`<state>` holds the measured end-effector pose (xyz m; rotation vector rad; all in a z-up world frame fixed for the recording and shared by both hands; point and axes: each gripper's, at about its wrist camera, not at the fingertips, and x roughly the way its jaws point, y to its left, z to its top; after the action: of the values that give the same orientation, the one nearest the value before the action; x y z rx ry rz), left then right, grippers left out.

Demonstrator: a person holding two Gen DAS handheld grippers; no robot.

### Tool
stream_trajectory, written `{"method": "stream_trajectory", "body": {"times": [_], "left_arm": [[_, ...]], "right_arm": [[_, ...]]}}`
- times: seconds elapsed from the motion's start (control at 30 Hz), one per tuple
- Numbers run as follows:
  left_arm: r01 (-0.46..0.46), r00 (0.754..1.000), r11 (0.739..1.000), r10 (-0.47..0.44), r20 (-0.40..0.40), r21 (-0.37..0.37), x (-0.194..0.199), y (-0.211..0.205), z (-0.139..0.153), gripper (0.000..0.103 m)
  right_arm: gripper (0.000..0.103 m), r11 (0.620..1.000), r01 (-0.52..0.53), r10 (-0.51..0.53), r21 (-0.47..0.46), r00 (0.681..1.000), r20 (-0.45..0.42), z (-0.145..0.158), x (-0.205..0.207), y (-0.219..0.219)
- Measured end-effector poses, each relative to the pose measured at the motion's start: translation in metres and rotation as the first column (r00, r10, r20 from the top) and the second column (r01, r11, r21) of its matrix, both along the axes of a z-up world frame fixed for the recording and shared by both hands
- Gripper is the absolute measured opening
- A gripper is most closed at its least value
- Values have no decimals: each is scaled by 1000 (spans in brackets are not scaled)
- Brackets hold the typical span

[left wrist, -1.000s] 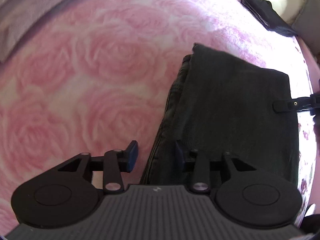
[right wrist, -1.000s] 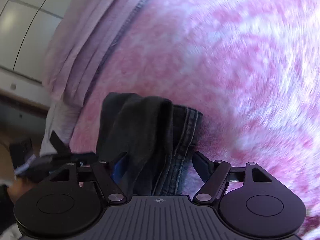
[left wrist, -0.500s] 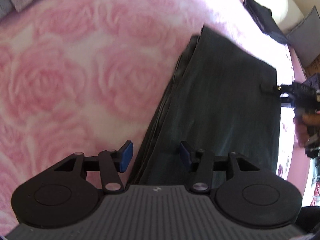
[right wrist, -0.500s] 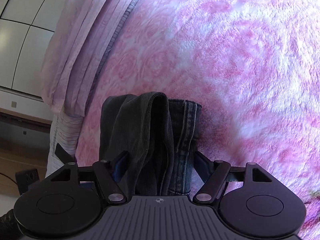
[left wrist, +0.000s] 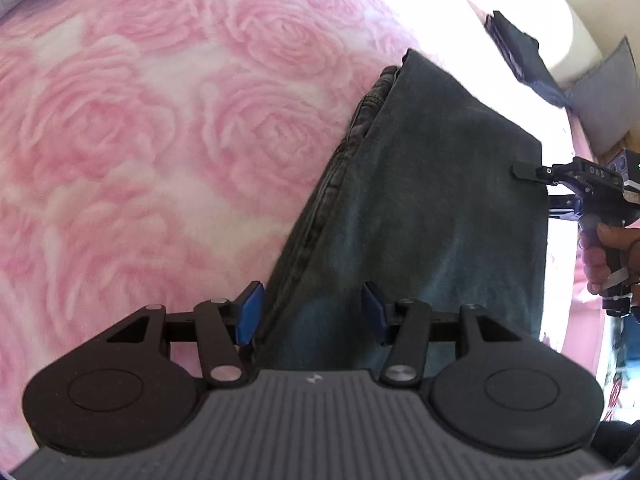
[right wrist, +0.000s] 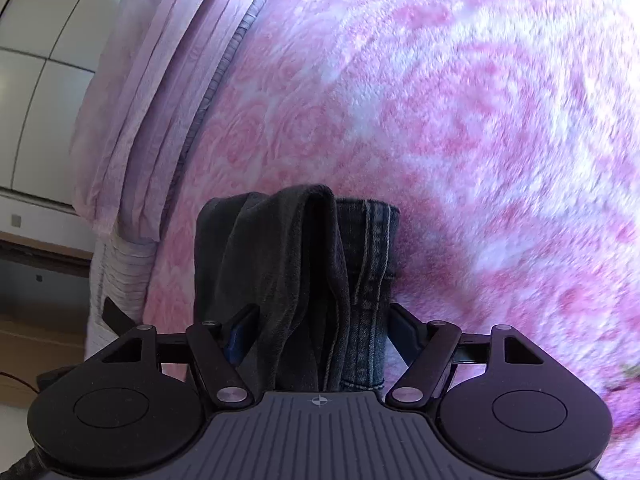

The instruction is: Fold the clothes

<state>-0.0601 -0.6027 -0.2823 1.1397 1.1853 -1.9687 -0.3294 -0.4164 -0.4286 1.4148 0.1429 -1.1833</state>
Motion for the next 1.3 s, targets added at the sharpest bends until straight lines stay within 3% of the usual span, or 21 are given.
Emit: {"method": "stream_trajectory", "body": {"times": [0.07,0.1,0.17,0.27,0.37,0.47,0.7,0.73,0.8,0.9,0.93,1.03,1.13,1.3], "left_arm": [[-51,999,999,51,-12,2,12,9,5,50],[-82,996,997,82,-16,7,18,13,6,54],[-158,987,987,158,-17,27,28,21,5,63],[-275,959,959,278,-47,70,41,33,2,63],[-360,925,925,370,-84,119,45,44,-7,63],[-423,893,895,438,-102,143,43,49,-21,63],[-568,788,805,592,-169,174,47,57,-44,66],[-584,777,795,606,-170,167,46,57,-44,64],[-606,764,782,623,-168,145,44,57,-43,46],[-577,803,816,576,-153,45,34,59,-28,22],[-566,813,824,563,-148,20,31,60,-21,20],[-538,837,842,527,-150,-41,26,62,2,16],[-503,860,852,474,-190,-148,26,63,46,15],[-388,921,829,338,-192,-402,13,82,134,14]], "right_arm": [[73,1000,-19,18,-9,998,-65,12,-2,-1],[73,998,-49,43,-36,989,-144,26,-5,-4],[73,983,-162,138,-88,963,-230,46,-5,-20],[73,915,-388,344,-109,893,-292,63,2,-60],[73,781,-622,587,-57,762,-273,55,25,-120],[73,665,-747,725,-3,646,-240,37,50,-171],[73,501,-861,866,91,499,-48,-24,91,-244],[73,482,-871,875,92,483,-14,-31,95,-247],[72,468,-878,882,100,471,-1,-36,97,-248],[51,483,-867,872,119,489,26,-35,91,-248],[45,490,-864,868,119,496,32,-31,90,-245],[42,492,-868,870,74,492,-13,-4,89,-237],[37,493,-870,868,-15,493,-52,35,84,-232],[33,457,-848,848,-267,507,-158,118,57,-207]]}}
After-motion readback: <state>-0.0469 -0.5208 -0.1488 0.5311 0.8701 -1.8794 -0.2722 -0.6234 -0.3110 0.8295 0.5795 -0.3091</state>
